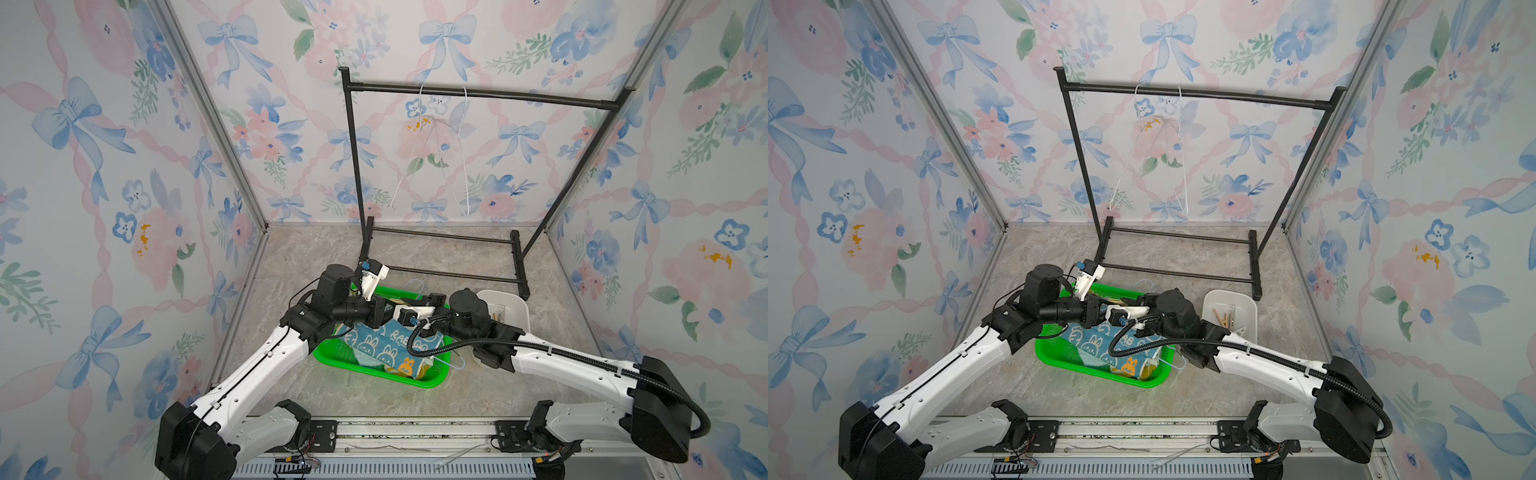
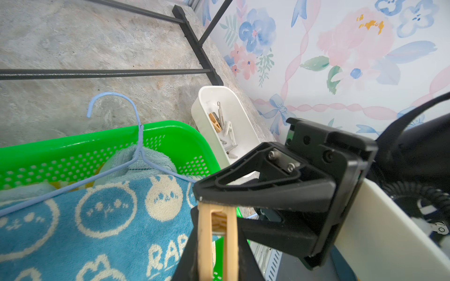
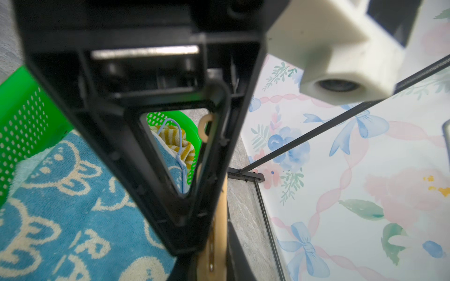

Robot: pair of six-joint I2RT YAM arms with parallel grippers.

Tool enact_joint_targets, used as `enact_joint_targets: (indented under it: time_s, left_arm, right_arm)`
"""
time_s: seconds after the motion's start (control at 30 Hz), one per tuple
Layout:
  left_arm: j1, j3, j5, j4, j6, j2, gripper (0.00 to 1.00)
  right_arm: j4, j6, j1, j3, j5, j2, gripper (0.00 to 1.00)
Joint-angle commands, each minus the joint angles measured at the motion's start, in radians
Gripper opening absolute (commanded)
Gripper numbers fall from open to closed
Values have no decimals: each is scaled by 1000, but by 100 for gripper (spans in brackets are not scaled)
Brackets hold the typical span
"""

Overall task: Remove the clothespins securing towels to the hanger
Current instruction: Place the clothespin in the storage box.

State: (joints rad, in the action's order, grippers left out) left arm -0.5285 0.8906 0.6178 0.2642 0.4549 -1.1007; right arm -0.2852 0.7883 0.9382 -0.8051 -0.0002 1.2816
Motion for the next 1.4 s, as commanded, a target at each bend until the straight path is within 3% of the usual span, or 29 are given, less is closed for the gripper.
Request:
enact_joint_targets:
  time_s: [0.0, 0.2, 0.33, 0.57, 0.77, 0.97, 1.1, 1.37]
  left_arm:
    - [5, 31, -7, 9, -21, 7, 27]
    - [7, 37, -33, 9, -98, 42, 51]
    - [11, 38, -44, 9, -173, 90, 59]
    - [18, 20, -188, 9, -464, 258, 73]
    - [18, -10, -365, 7, -732, 354, 74]
    - [18, -80, -434, -72, -921, 403, 75]
    - [18, -178, -439, -177, -954, 421, 77]
    - [16, -324, -472, -295, -949, 387, 77]
  right_arm:
    - [21, -35, 13, -28, 25, -11, 6]
    - [85, -95, 13, -42, 75, -31, 0]
    - [154, -155, 13, -63, 139, -41, 0]
    - [307, -309, 7, -108, 208, -78, 0]
    - [455, -457, -7, -159, 206, -115, 0]
    - [672, -666, -47, -249, 264, -126, 0]
    - [830, -824, -113, -294, 258, -131, 0]
    - [1001, -1069, -313, -255, 128, -167, 0]
